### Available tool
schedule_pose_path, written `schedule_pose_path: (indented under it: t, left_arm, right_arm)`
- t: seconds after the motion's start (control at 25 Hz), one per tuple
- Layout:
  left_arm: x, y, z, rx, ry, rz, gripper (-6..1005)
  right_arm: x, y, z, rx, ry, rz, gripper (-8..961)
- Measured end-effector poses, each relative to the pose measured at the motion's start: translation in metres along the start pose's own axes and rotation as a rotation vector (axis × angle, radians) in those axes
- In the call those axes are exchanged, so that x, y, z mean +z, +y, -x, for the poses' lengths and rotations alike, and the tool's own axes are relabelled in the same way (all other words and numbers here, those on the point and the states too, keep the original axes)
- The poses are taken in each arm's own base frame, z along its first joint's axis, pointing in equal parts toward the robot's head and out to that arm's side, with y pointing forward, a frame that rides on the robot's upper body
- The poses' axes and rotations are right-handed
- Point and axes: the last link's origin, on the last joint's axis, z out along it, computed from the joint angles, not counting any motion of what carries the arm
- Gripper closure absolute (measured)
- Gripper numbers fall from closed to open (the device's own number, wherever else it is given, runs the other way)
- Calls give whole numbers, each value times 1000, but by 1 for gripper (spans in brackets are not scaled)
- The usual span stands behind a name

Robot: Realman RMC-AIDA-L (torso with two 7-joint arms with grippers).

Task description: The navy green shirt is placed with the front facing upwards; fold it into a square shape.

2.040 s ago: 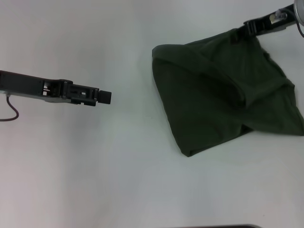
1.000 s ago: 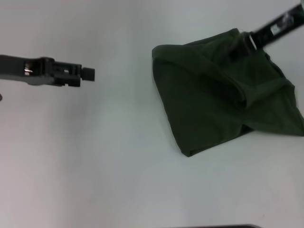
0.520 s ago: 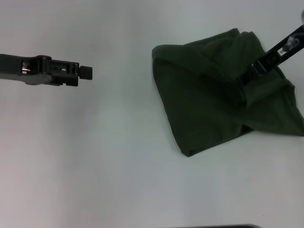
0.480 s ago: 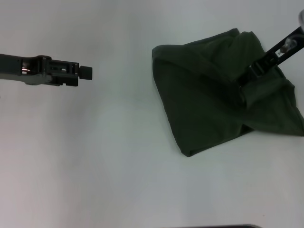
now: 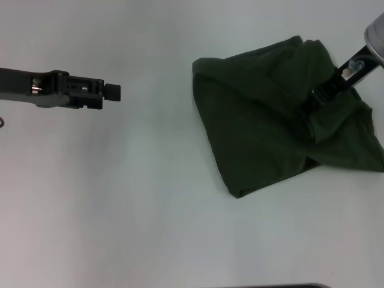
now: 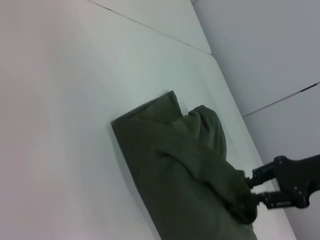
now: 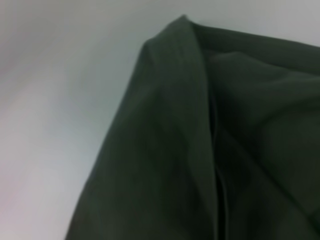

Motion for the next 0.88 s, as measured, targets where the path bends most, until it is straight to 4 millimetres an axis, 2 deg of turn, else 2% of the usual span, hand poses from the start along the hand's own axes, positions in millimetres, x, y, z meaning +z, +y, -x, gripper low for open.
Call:
schedule_pose_path:
  t: [0.16,0.36,0.8,0.88]
  left_arm:
    - [2,1,0,4,-3,-1,215]
    - [2,0,0,4,0,-4,215]
    - [0,-3,3,2,6,-7,217]
    - [0,-3,3,4,8,-6,217]
  right_arm:
    - [-6,-4,3,8,-24,-23,552]
    - [-8,-2,6,-24,-28,-24,781]
    - [-10,-1,11,-28,-46,-17,953]
    - [-14,-2,13,-25,-62,-29,947]
